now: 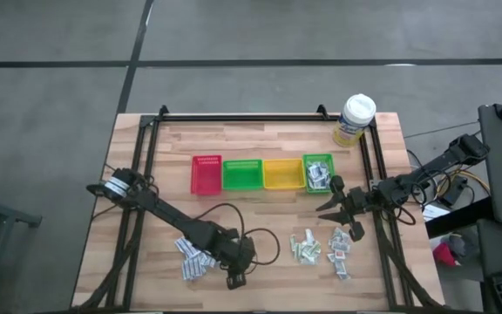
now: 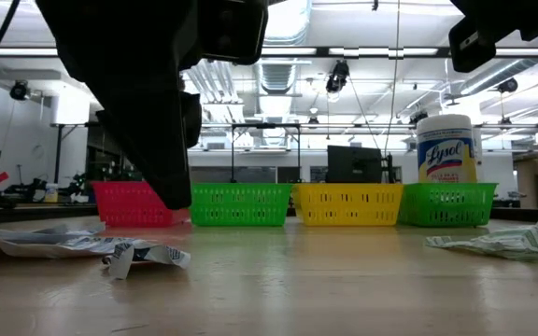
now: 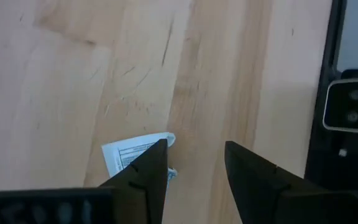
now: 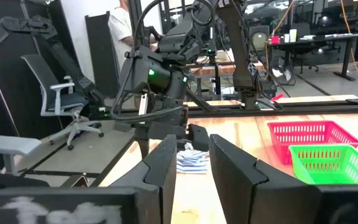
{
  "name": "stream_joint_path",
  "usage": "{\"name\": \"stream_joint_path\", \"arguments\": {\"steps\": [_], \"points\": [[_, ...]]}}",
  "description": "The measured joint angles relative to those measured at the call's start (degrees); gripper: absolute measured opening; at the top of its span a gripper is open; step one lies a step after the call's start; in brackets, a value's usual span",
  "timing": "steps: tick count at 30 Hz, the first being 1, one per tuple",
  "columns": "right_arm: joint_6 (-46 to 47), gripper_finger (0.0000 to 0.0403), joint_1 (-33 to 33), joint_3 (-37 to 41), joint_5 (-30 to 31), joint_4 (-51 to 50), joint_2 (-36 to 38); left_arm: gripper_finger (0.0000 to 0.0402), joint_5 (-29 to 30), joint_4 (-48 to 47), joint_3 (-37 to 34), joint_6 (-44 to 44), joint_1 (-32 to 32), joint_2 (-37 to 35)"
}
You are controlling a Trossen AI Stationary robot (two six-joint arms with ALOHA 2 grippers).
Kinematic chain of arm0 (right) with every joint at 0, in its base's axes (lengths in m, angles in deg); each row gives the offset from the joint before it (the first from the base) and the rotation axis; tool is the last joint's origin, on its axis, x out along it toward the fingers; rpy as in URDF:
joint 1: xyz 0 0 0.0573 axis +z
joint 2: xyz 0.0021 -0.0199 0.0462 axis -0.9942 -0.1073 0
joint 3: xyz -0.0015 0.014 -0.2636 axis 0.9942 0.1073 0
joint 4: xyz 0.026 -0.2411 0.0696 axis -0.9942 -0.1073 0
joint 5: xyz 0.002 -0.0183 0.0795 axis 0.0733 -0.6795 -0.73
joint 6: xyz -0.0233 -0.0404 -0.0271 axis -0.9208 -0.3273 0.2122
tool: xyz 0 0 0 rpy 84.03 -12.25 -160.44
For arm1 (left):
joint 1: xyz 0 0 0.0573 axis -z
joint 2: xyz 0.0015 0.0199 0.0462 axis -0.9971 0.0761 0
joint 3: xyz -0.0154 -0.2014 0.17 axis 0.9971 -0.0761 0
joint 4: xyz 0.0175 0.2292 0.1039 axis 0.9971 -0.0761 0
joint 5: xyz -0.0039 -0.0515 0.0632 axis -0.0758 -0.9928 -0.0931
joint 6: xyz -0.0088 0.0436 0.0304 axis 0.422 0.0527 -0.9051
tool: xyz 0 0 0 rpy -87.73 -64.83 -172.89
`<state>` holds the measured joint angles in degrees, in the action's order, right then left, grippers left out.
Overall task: Pick & Place First Aid Supplies
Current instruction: Put the blue alcohol pad into the right green bin
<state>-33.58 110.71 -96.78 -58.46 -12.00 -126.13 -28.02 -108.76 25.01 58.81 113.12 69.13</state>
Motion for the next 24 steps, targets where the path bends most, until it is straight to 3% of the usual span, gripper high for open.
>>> {"name": "stream_joint_path", "arguments": {"steps": [12,24], "points": [[0.0,0.0082,0.0,0.0,-0.2,0.0,0.0,0.0151,0.8,0.0,0.0,-7.6,0.9,0.1],[0.0,0.0096,0.0,0.0,-0.2,0.0,0.0,0.0151,3.4,0.0,-0.8,-5.6,2.1,0.2]]}}
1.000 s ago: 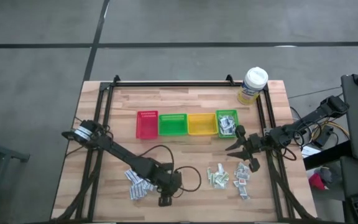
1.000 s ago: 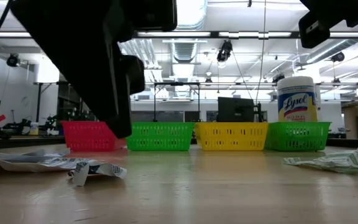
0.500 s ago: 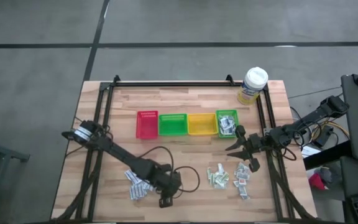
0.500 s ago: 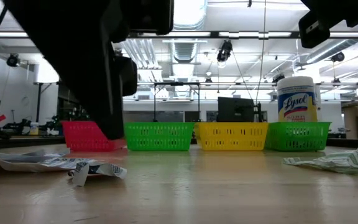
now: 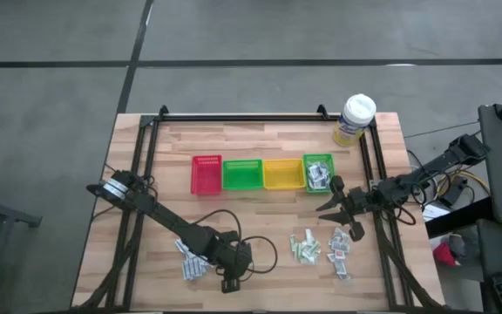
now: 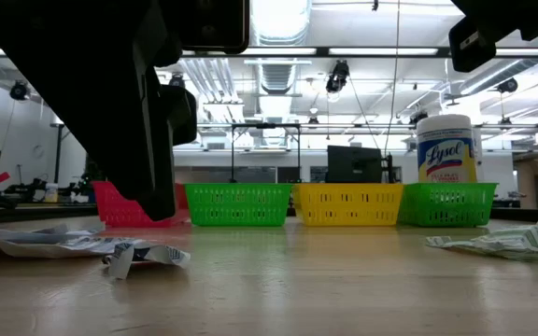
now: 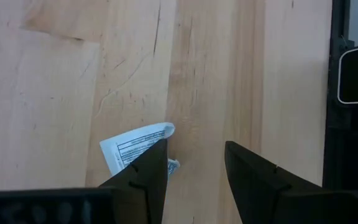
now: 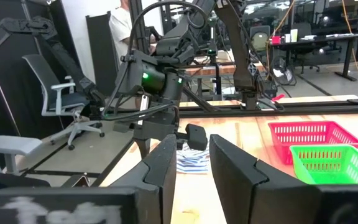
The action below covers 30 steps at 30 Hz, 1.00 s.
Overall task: Pick & Place First Aid Supplies
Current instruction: Put the blue alcohol pad into the right green bin
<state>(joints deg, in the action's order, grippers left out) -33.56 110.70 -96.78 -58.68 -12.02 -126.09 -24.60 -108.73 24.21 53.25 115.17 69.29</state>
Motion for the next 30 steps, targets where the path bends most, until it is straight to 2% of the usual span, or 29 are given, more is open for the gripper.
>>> {"name": "stream_joint_path", "arguments": {"steps": [12,25,30], "points": [[0.1,0.0088,0.0,0.0,-0.1,-0.4,0.0,0.0151,0.3,2.9,0.4,1.3,0.3,5.4],[0.2,0.0095,0.0,0.0,-0.2,-0.3,0.0,0.0151,1.8,2.6,0.4,2.3,0.7,5.9],[0.2,0.0100,0.0,0.0,-0.2,-0.3,0.0,0.0134,3.4,2.4,0.4,2.0,0.7,6.2]]}}
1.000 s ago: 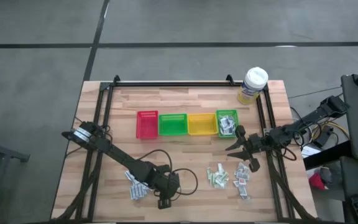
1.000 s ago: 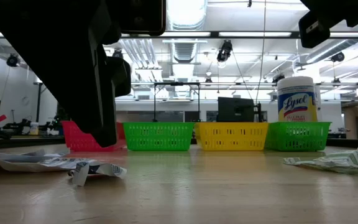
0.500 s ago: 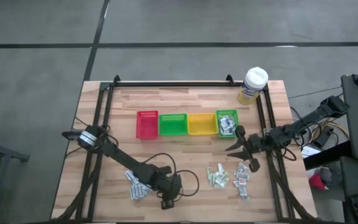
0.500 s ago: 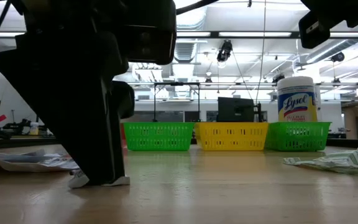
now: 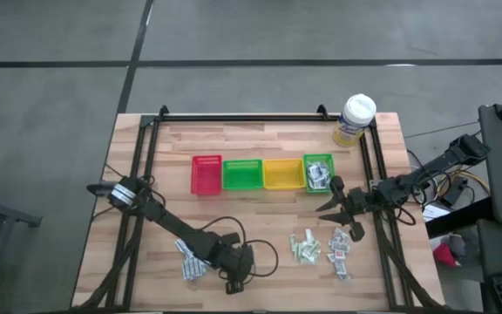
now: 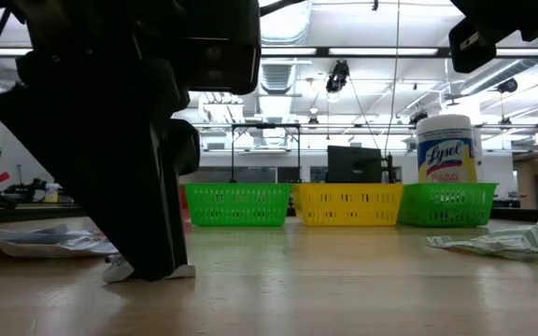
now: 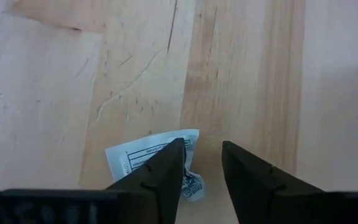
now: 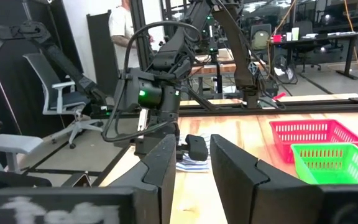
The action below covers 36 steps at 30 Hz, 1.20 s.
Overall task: Pick & Place First Aid Supplies
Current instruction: Put the blue alcohol pad into the right green bin
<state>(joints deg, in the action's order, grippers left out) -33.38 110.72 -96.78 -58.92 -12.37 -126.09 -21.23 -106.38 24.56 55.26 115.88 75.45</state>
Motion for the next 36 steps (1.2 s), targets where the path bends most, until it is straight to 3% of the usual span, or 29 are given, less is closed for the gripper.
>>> {"name": "stream_joint_path", "arguments": {"steps": [13,24,36], "points": [[0.0,0.0086,0.0,0.0,0.0,0.0,0.0,0.0038,4.1,0.0,-0.3,-1.3,0.7,0.1],[0.0,0.0095,0.0,0.0,0.0,0.0,0.0,0.0006,6.7,1.1,0.0,-1.5,1.1,0.0],[0.0,0.0097,0.0,0.0,0.0,0.0,0.0,0.0000,6.4,0.5,6.1,-9.9,1.0,-2.3]]}}
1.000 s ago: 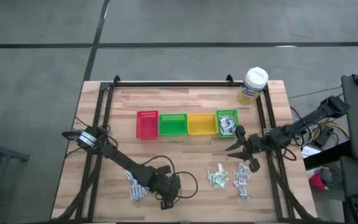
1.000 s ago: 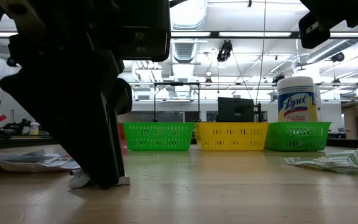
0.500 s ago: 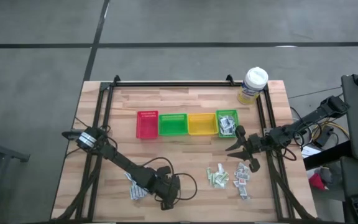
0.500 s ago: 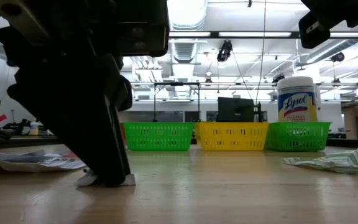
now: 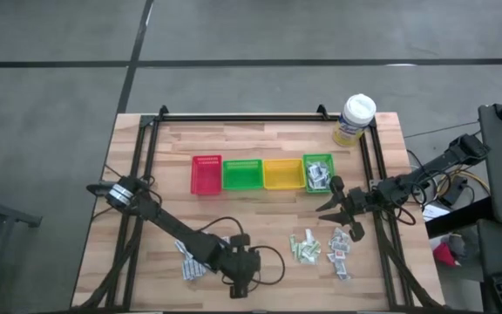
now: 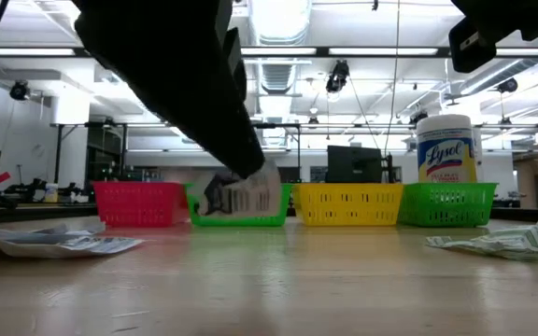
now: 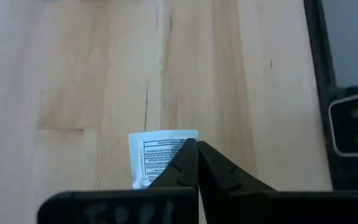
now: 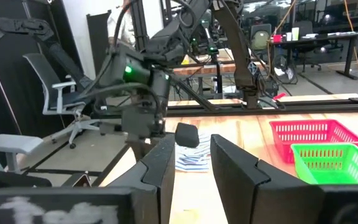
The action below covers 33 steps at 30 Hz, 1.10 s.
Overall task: Pick & Place First Aid Supplies
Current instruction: Put the blue alcohol pad into the right green bin
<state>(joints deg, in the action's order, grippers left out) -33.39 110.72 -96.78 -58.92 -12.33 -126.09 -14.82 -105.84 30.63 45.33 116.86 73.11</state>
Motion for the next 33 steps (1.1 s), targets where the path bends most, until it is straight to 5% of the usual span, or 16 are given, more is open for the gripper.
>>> {"name": "stream_joint_path", "arguments": {"steps": [21,33], "points": [[-6.5,0.0093,0.0,0.0,0.9,-0.7,0.5,0.0000,4.9,-0.5,5.7,-27.1,-7.3,-0.9],[-12.4,0.0071,0.0,0.0,5.8,-6.6,11.1,0.0000,4.9,-2.3,5.7,-34.6,-12.7,-1.0]]}}
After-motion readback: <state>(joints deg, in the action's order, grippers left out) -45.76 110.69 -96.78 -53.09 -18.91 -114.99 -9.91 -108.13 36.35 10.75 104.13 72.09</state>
